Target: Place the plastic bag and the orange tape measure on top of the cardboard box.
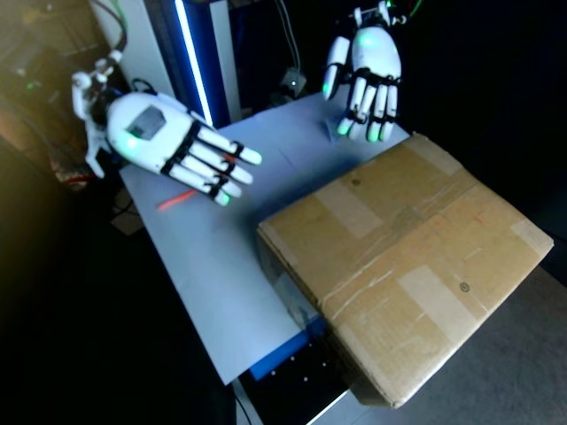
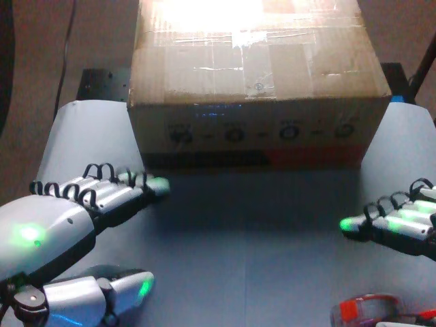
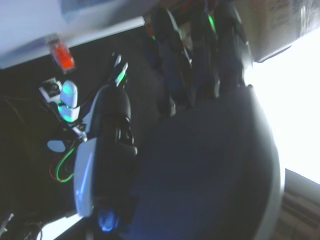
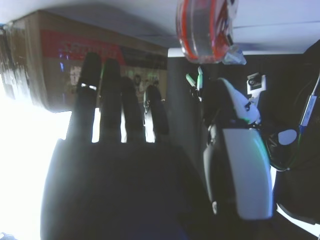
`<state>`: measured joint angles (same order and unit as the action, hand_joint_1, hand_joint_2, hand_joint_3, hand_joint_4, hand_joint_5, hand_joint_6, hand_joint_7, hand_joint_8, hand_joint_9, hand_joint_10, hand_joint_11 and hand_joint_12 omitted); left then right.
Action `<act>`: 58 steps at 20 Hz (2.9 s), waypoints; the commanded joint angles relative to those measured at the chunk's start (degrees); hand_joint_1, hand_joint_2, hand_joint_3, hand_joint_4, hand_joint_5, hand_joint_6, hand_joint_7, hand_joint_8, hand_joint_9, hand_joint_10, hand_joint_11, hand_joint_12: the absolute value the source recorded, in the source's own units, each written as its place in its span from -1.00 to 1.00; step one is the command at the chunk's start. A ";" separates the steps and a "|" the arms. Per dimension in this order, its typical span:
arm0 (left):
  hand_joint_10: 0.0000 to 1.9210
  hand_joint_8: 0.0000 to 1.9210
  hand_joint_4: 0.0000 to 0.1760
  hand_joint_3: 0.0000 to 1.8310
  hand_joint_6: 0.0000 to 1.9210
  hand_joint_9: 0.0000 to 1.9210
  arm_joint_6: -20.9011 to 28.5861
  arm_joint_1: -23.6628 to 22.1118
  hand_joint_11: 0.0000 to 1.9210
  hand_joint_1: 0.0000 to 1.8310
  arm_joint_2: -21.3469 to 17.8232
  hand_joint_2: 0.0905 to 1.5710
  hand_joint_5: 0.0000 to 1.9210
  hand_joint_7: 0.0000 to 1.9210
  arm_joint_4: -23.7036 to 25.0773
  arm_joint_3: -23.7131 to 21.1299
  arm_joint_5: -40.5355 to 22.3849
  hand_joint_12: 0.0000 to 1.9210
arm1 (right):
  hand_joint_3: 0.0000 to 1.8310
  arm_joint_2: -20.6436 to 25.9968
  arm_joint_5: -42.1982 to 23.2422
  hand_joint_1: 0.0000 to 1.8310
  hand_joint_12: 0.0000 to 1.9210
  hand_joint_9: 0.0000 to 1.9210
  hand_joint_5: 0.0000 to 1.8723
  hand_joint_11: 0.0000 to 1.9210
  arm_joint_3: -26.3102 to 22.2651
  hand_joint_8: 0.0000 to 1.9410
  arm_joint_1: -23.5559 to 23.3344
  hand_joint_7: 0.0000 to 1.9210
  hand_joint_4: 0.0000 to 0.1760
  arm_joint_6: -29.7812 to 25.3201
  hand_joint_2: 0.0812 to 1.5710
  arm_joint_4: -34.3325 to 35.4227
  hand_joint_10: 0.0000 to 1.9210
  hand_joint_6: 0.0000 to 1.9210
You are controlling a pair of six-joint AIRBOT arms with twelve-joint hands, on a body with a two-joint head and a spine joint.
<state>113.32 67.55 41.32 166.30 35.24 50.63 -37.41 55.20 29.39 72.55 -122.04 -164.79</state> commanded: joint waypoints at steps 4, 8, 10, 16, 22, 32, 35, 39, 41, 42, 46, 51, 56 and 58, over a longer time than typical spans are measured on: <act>-0.95 -1.00 -1.00 -0.99 -1.00 -0.99 0.12 -0.31 -1.00 -0.57 0.91 0.68 -0.94 -1.00 0.36 0.67 6.69 -0.55 | -1.00 -0.07 6.07 -0.30 0.38 -0.68 -0.57 -1.00 0.05 -0.96 0.29 -0.50 -1.00 0.08 0.25 -1.01 -0.57 -0.94; -0.94 -1.00 -1.00 -1.00 -1.00 -0.97 0.12 -0.30 -1.00 -0.58 1.03 0.70 -0.94 -1.00 -0.09 0.50 6.75 -0.46 | -1.00 -0.06 6.06 -0.31 0.54 -0.79 -0.57 -1.00 0.13 -0.98 0.34 -0.48 -1.00 0.09 0.24 -0.97 -0.26 -0.93; -0.99 -1.00 -1.00 -1.00 -1.00 -0.99 0.12 0.12 -1.00 -0.53 1.04 0.70 -0.93 -1.00 -0.97 -0.10 6.74 -0.74 | -1.00 -0.06 6.03 -0.34 0.55 -0.77 -0.57 -1.00 0.14 -0.98 0.49 -0.47 -1.00 1.96 0.24 -0.08 -0.18 -0.92; -1.00 -1.00 -1.00 -1.00 -1.00 -1.00 0.27 6.29 -1.00 -0.36 0.58 0.57 -0.99 -1.00 -3.58 -4.01 10.11 -1.00 | -1.00 -1.40 5.98 -0.21 0.61 -0.97 -0.69 -1.00 0.93 -1.00 0.53 -0.55 -1.00 3.29 0.14 1.89 0.05 -0.86; -1.00 -1.00 -0.67 -1.00 -1.00 -1.00 0.51 9.74 -0.97 -0.32 1.47 0.55 -1.00 -1.00 -5.41 -3.78 11.60 -0.99 | -1.00 -3.42 5.81 -0.28 0.78 -0.97 -0.86 -1.00 2.29 -1.00 0.61 -0.57 -1.00 4.42 0.13 3.62 0.11 -0.52; -1.00 -1.00 0.02 -1.00 -1.00 -1.00 -0.86 9.75 -1.00 -0.18 6.06 0.48 -1.00 -1.00 -8.20 -1.63 7.72 -1.00 | -1.00 -6.80 2.65 -0.25 0.54 -0.91 -0.81 -1.00 3.49 -0.96 0.60 -0.57 -1.00 7.47 0.05 4.78 0.02 -0.58; -1.00 -1.00 -0.04 -1.00 -1.00 -1.00 -1.56 9.95 -1.00 -0.26 6.96 0.50 -1.00 -1.00 -9.02 -1.63 6.45 -1.00 | -1.00 -7.23 2.29 -0.24 0.62 -0.84 -0.76 -1.00 3.12 -0.83 0.60 -0.53 -1.00 7.46 0.02 4.49 0.09 -0.49; -1.00 -1.00 -0.07 -0.99 -0.99 -1.00 -3.20 9.98 -0.99 -0.26 8.79 0.58 -0.96 -1.00 -10.68 -0.52 4.35 -1.00 | -0.99 -8.67 2.29 -0.26 0.64 -0.91 -0.84 -1.00 3.23 -0.20 0.60 -0.82 -1.00 7.46 0.12 4.24 0.17 -0.30; -1.00 -1.00 0.00 -1.00 -0.98 -1.00 -3.91 10.40 -1.00 -0.21 9.99 0.66 -0.91 -1.00 -11.85 -0.17 2.82 -0.30 | -0.99 -9.38 2.22 -0.14 0.68 -0.90 -0.76 -1.00 3.25 -0.13 0.60 -0.79 -1.00 7.46 0.15 4.07 0.18 -0.30; -0.99 -1.00 0.01 -1.00 -0.99 -0.98 -5.31 10.51 -1.00 -0.17 10.44 0.66 -0.87 -1.00 -12.76 -0.17 2.10 0.08 | -0.99 -9.62 2.03 -0.11 0.71 -0.88 -0.73 -1.00 3.36 -0.11 0.60 -0.78 -1.00 7.46 0.16 3.95 0.19 -0.28; -0.13 -0.91 -0.55 -0.98 -0.91 -1.00 -5.99 11.43 -1.00 -0.03 12.27 0.75 -0.56 -0.78 -14.29 0.89 -0.15 0.70 | -0.98 -10.58 1.68 0.29 0.80 -0.56 -0.33 -0.78 3.85 0.11 0.60 -0.48 -1.00 7.46 0.30 3.59 0.32 -0.20; 0.76 0.87 -1.00 -1.00 0.82 -1.00 -7.45 11.80 -0.90 0.03 15.08 0.87 -0.50 -0.75 -16.39 2.94 -3.21 1.00 | -1.00 -11.73 1.53 0.46 0.87 -0.27 -0.14 -0.25 4.61 0.62 0.54 -0.34 -1.00 7.46 0.55 3.00 0.65 0.17; 1.00 0.81 -1.00 -1.00 0.67 -0.52 -7.53 11.88 -0.58 0.39 15.92 0.75 -0.53 -0.44 -17.51 3.63 -2.85 1.00 | -1.00 -11.83 1.57 0.62 0.82 -0.13 -0.04 -0.20 4.58 0.36 0.50 -0.22 -1.00 7.46 0.45 3.02 0.42 -0.16; 0.74 0.52 -1.00 -1.00 0.50 -0.39 -7.53 11.90 -0.46 0.60 15.99 0.62 -0.46 -0.34 -17.87 3.78 -1.63 1.00 | -1.00 -11.81 1.95 0.62 0.93 -0.27 -0.25 -0.38 4.58 0.53 0.46 -0.38 -1.00 7.46 0.56 3.02 0.60 0.09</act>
<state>105.14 78.26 55.37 152.99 38.57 62.59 -48.84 55.79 33.82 73.28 -115.44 -161.01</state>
